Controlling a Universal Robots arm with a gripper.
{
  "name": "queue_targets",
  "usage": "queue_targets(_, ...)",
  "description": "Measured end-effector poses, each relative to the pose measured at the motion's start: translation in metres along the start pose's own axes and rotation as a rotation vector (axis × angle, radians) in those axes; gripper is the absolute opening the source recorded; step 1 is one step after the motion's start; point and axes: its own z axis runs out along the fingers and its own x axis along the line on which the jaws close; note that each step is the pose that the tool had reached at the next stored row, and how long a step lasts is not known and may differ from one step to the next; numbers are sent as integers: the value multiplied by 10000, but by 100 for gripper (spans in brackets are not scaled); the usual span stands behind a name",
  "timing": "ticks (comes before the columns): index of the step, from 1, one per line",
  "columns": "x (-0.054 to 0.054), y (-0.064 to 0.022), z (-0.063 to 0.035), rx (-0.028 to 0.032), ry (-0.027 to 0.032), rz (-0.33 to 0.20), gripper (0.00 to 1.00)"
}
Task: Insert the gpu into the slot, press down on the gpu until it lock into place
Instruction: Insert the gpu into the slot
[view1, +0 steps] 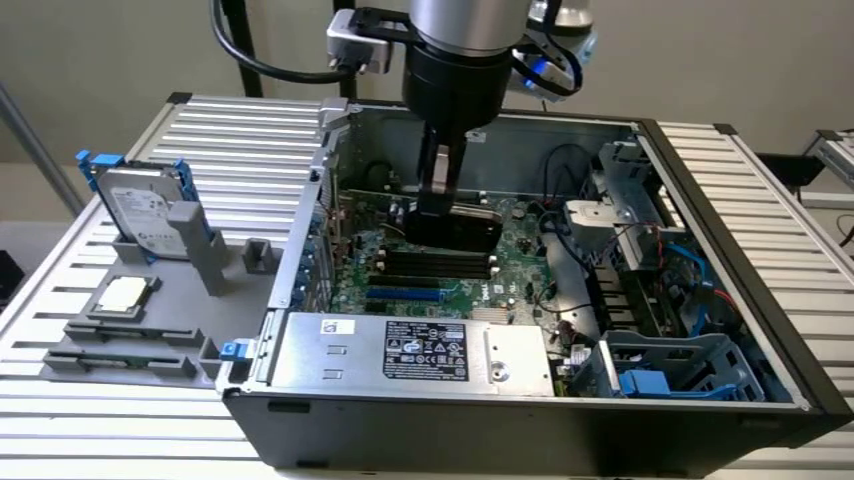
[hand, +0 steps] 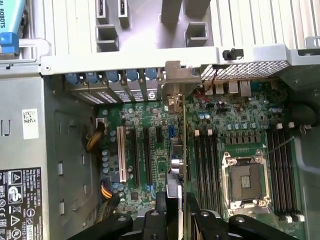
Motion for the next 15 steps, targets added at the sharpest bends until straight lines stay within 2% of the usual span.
queue_targets(4,5,14,74,25,-3,-51,26)
queue_targets(15,18,26,274,35,-20,-186,26)
